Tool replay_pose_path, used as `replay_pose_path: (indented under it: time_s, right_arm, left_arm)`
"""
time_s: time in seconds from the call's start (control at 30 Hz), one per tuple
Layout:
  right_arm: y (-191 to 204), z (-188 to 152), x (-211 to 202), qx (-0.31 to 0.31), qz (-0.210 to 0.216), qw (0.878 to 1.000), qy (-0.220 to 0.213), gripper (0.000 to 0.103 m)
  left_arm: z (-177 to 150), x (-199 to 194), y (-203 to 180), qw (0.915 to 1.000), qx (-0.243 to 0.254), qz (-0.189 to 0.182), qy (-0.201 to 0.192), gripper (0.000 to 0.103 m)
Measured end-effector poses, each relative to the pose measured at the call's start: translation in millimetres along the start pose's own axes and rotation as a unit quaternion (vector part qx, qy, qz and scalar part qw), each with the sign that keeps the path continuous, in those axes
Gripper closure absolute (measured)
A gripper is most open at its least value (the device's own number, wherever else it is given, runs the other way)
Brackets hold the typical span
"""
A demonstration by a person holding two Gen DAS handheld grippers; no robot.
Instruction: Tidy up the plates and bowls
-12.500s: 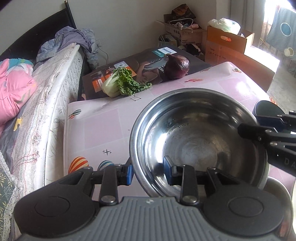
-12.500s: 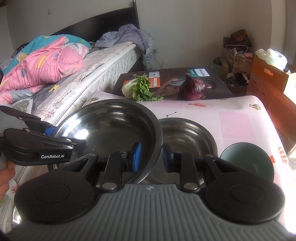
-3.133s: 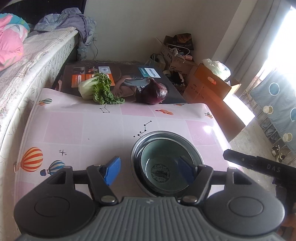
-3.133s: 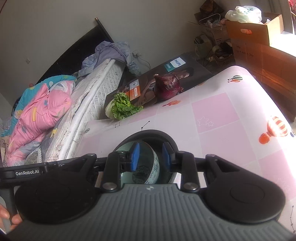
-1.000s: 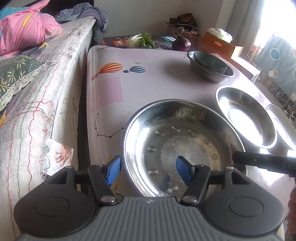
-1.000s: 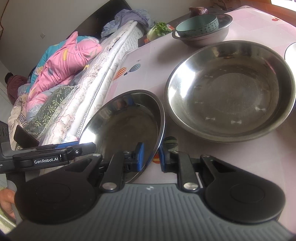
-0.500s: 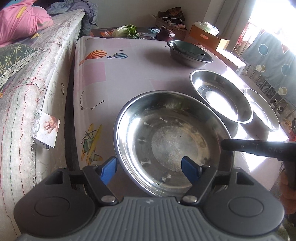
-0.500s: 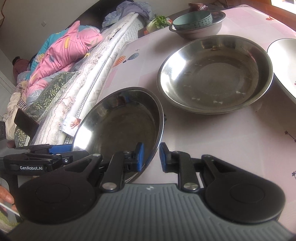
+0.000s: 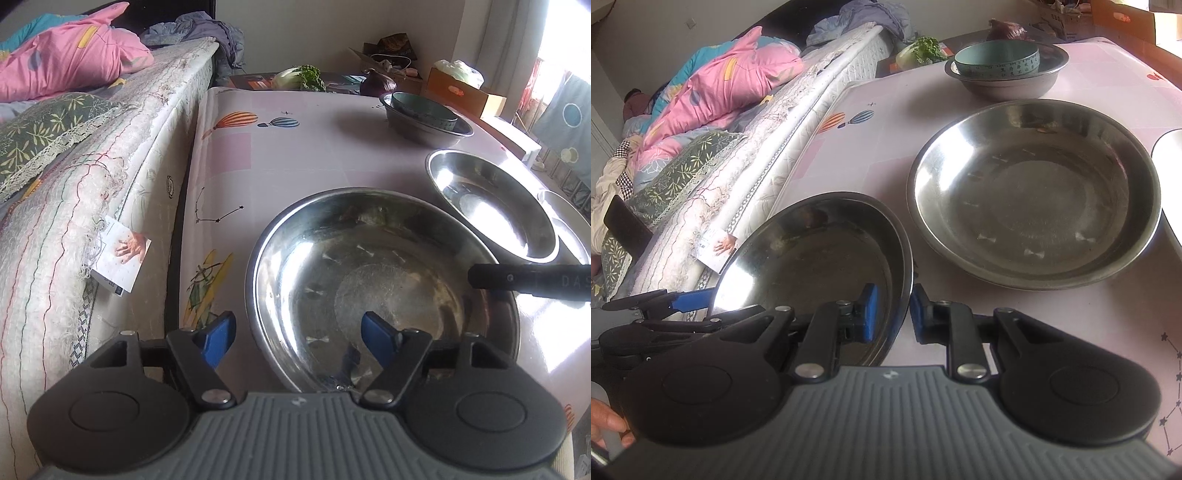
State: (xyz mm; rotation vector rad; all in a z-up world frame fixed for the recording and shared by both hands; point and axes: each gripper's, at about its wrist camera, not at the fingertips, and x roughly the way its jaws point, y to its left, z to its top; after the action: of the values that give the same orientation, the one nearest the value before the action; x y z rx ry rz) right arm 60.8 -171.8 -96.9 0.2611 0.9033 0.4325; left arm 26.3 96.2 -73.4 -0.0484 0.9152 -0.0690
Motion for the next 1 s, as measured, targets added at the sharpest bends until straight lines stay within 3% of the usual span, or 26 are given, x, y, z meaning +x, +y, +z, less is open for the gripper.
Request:
replay_pose_path:
  time_s: [0.07, 0.17, 0.23, 0.4, 0.7, 0.87, 1.0]
  right_arm:
    - [-1.3, 0.0, 2.2, -0.008, 0.003, 1.000, -0.001, 0.084]
    - [-2.7, -3.1, 7.6, -0.027, 0.000, 1.000, 0.004, 0.086]
    - [-1.6, -6.3, 9.7, -0.039, 0.000, 0.999, 0.005, 0.087]
    - [10.4, -12.7, 6.8, -0.077, -0.016, 0.997, 0.006, 0.088]
    - [9.1, -20.7, -1.8, -0.057, -0.015, 0.998, 0.009, 0.088]
    - [9.3, -17.2, -3.9, -0.049, -0.027, 0.998, -0.010, 0.087]
    - [8.5, -12.4, -0.9, -0.044, -0.032, 0.998, -0.019, 0.087]
  left_arm:
    - [-1.7, 3.3, -0.1, 1.0000, -0.004, 0.002, 0.004, 0.037]
    - [-4.1, 3.7, -6.3, 0.9993, 0.016, 0.034, -0.004, 0.045]
    - [-3.6, 2.8, -9.7, 0.9993, 0.023, 0.031, -0.005, 0.052]
    - [-4.2, 2.5, -15.1, 0.9986, 0.030, 0.043, -0.006, 0.051]
    - [-11.4, -4.3, -14.0, 0.9989, 0.040, 0.023, 0.006, 0.051]
    - [-9.1, -8.9, -9.7, 0.9991, 0.041, 0.009, -0.005, 0.034]
    - [-5.4, -5.4, -6.1, 0.9992, 0.036, -0.016, -0.006, 0.034]
